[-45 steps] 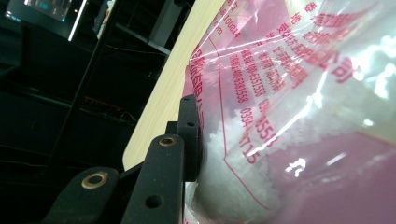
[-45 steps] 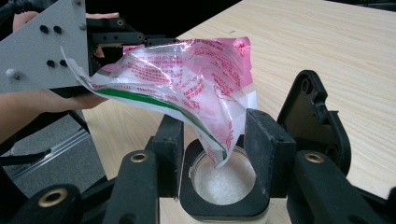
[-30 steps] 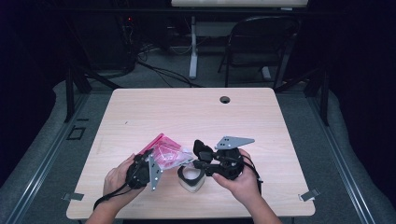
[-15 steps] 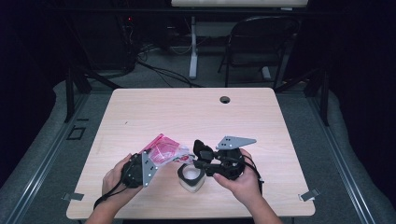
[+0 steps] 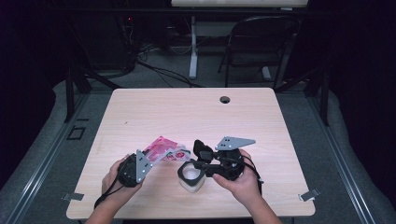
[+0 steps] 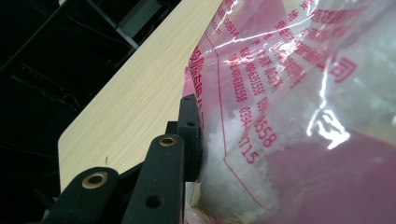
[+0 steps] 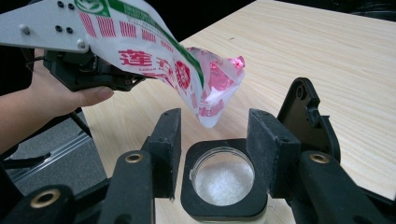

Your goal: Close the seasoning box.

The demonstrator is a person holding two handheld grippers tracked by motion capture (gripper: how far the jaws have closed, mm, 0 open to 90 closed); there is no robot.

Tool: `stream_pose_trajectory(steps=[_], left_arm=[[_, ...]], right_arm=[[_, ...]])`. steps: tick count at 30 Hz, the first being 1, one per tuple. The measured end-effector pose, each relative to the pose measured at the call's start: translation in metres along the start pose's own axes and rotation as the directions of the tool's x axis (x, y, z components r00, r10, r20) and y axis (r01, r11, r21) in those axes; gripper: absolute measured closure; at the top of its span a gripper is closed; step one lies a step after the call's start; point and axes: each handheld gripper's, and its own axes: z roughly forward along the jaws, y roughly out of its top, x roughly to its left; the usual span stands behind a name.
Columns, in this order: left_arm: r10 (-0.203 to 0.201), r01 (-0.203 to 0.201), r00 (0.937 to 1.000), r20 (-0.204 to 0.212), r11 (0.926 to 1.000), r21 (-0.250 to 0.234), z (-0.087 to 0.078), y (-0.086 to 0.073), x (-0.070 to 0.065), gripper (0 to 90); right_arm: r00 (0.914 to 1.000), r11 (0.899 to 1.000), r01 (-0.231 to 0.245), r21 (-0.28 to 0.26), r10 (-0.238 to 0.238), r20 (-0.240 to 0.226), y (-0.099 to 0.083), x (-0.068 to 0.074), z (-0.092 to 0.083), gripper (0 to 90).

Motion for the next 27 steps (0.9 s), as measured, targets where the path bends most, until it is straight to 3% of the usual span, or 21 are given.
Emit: stream_pose_trajectory(steps=[9, 17, 27], left_arm=[[-0.068, 0.069, 0.997, 0.037, 0.9976, -0.009, 0.001, -0.004, 0.006, 77.2], [-0.103, 0.103, 0.994, 0.037, 0.9946, -0.013, 0.002, -0.008, 0.011, 77.2], [-0.188, 0.189, 0.9812, 0.043, 0.9818, -0.016, 0.005, -0.015, 0.023, 77.1]], right_arm=[[1.0, 1.0, -0.005, 0.003, 0.005, 0.005, -0.001, -0.001, 0.002, 55.3], [0.9999, 1.0, -0.011, 0.004, 0.011, 0.012, -0.001, -0.002, 0.002, 55.1], [0.9996, 1.0, -0.021, 0.005, 0.021, 0.019, -0.004, -0.004, 0.001, 55.0]])
